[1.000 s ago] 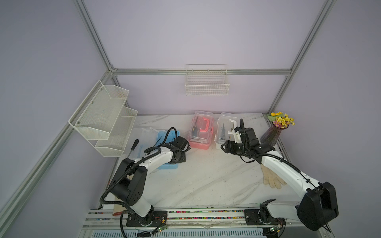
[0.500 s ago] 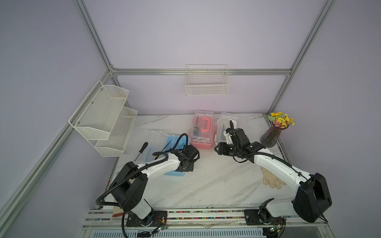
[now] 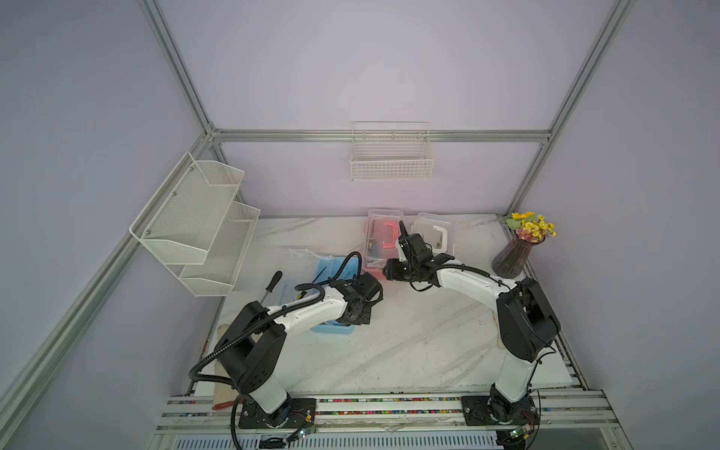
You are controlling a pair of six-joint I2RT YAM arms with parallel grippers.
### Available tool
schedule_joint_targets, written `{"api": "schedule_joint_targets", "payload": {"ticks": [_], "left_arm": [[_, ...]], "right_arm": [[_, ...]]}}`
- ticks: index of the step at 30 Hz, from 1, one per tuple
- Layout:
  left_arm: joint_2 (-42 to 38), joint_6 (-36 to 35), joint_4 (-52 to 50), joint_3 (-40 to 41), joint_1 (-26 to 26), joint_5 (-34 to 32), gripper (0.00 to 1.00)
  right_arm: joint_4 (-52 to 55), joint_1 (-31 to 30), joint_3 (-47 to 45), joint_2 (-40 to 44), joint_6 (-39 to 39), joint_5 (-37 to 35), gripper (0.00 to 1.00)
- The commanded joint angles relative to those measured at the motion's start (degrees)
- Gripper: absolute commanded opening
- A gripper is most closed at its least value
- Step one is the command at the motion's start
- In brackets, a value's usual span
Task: Close toolboxes
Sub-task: Adjust the toolbox at the center of the board.
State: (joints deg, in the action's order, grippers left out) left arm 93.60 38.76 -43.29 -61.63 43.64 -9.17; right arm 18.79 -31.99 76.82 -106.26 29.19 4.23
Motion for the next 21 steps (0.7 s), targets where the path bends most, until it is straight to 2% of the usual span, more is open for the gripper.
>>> {"api": "schedule_joint_targets", "payload": {"ticks": [1, 7, 12, 16, 19, 21], "left_arm": [[1.1, -3.1, 2.4, -2.5, 2.2, 9.0, 0.00], [3.0, -0.4, 2.5, -4.2, 4.7, 9.7, 0.00], [4.9, 3.9, 2.9, -6.7, 7.8, 10.6, 0.00], [6.2, 7.5, 4.1, -8.8, 11.8, 10.7, 0.03], [8.3, 8.6, 5.4, -11.6, 14.4, 10.5, 0.20], [10.4, 8.8, 5.5, -14.3, 15.5, 10.5, 0.45]], "right_arm": [[-2.4, 1.1, 3.8, -3.0, -0.9, -2.7, 0.57], [-2.0, 2.1, 5.7, -2.1, -0.8, -2.7, 0.58], [1.4, 2.2, 0.1, 9.3, -0.6, -2.3, 0.60], [6.5, 1.4, -7.0, 19.1, 0.6, 1.1, 0.61], [9.8, 0.6, -13.1, 26.4, 2.4, 1.4, 0.61], [11.0, 0.2, -16.8, 31.3, 4.5, 1.7, 0.61]]}}
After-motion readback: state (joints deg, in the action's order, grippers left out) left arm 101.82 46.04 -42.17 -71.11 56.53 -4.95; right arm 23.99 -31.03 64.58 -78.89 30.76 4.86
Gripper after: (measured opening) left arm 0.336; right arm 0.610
